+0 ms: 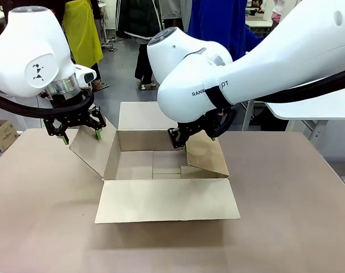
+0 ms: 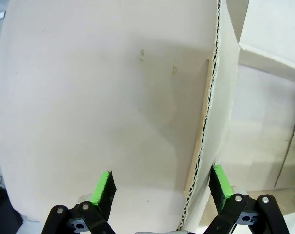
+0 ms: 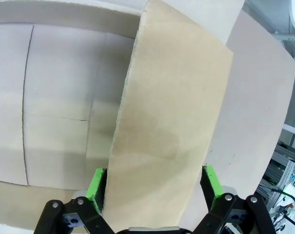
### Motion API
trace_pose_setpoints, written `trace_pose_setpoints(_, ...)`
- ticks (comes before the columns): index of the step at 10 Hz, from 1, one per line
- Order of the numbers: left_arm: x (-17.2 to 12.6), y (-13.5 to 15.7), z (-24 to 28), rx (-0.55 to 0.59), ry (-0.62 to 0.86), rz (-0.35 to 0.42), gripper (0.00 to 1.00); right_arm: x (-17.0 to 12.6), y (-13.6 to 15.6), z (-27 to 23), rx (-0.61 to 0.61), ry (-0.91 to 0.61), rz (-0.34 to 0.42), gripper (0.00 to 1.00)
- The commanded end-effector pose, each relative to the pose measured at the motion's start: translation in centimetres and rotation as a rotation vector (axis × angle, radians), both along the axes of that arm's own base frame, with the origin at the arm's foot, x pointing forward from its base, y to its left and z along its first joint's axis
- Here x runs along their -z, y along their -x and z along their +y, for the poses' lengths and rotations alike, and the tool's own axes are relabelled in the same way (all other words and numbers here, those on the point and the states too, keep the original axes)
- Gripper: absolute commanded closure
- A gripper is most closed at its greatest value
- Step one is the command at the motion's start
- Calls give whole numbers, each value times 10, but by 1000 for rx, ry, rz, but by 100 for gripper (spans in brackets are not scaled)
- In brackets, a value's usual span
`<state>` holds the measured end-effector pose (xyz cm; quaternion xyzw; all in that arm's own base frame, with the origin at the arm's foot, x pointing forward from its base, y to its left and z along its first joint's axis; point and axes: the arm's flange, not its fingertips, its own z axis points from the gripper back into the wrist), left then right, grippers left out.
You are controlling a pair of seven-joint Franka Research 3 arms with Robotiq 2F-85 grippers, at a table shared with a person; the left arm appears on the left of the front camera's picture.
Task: Pack the gift set into the box.
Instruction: Place both hands on the side flaps of the Package Box and spread them outward.
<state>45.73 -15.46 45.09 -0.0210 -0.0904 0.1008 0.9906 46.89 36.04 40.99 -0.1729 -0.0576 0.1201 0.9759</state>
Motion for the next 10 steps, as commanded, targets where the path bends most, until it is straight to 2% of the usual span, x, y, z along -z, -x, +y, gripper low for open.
trace_pose_setpoints(1, -2, 0, -1, -13, -15, 0, 0, -2, 5, -1, 25, 4, -44, 0)
trace_pose_setpoints(5, -2, 0, -1, -13, -15, 0, 0, -2, 3, 1, 26, 39, -47, 0)
trace_pose_setpoints(10, -2, 0, -1, -13, -15, 0, 0, -72, 23, -42, 71, 74, -148, 0)
